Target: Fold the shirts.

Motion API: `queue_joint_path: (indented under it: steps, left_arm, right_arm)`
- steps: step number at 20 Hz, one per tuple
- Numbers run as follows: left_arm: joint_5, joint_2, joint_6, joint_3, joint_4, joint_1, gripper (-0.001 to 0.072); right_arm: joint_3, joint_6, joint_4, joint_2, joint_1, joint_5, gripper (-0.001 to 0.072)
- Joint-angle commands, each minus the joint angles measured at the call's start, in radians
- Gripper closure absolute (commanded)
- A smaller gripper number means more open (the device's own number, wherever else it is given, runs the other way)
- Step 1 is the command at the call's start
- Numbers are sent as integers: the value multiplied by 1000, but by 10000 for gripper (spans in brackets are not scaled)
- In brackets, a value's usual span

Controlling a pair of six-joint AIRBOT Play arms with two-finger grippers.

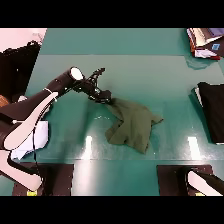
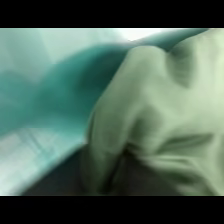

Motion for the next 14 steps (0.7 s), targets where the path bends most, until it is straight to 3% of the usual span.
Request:
queue_joint_path:
  steps: [1, 6, 10, 11, 12, 14]
  left_arm:
    - [-16, -16, 15, 21, -28, 26, 675]
    - [-253, -14, 11, 248, 43, 182, 675]
    - [-312, -14, -30, 436, 190, 238, 676]
    - [-311, -14, -51, 476, 246, 238, 676]
    - [-308, -14, -60, 504, 273, 238, 676]
    - [-297, -14, -77, 537, 317, 238, 676]
  right_arm:
    - [-34, 0, -3, 1, 0, 33, 689]
    - [-215, 0, -76, 1, 1, 98, 689]
    - [-493, -34, -81, 1, 22, 47, 681]
    - [-568, -42, -79, 0, 45, 16, 530]
    - [-645, -42, -77, -6, 80, -32, 287]
    - [-747, -42, -64, -58, 171, -112, 255]
